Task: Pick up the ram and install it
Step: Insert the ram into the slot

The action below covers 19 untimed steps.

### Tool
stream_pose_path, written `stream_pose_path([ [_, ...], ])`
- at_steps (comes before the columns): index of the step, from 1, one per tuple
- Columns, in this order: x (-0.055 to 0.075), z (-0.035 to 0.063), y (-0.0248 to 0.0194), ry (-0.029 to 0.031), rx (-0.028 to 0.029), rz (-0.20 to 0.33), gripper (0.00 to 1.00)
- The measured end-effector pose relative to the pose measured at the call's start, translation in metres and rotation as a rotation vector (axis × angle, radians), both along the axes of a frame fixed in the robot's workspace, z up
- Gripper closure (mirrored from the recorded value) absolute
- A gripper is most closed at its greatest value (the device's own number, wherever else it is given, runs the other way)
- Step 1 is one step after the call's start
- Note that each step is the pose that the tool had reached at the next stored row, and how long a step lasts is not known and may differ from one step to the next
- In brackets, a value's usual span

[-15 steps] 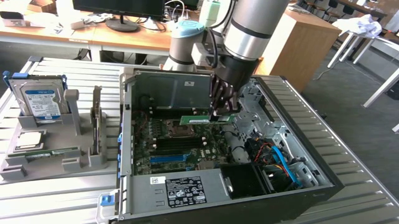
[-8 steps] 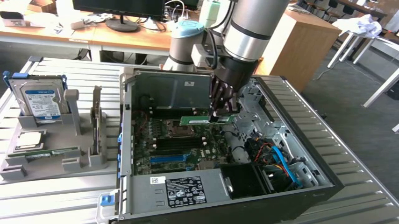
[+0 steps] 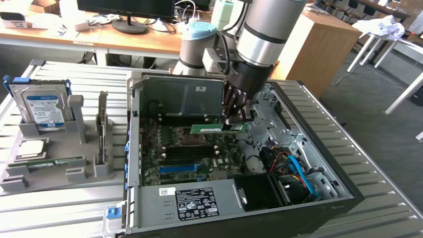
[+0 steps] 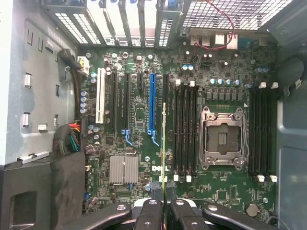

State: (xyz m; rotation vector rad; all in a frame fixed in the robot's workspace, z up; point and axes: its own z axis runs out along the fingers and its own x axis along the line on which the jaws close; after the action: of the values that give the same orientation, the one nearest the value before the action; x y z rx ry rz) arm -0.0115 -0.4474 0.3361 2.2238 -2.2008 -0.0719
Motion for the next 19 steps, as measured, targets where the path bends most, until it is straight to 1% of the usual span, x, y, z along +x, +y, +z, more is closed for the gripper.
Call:
stream_pose_path([
  [19, 0.0000, -0.0048, 0.0000, 0.0000, 0.0001, 0.000, 0.87],
])
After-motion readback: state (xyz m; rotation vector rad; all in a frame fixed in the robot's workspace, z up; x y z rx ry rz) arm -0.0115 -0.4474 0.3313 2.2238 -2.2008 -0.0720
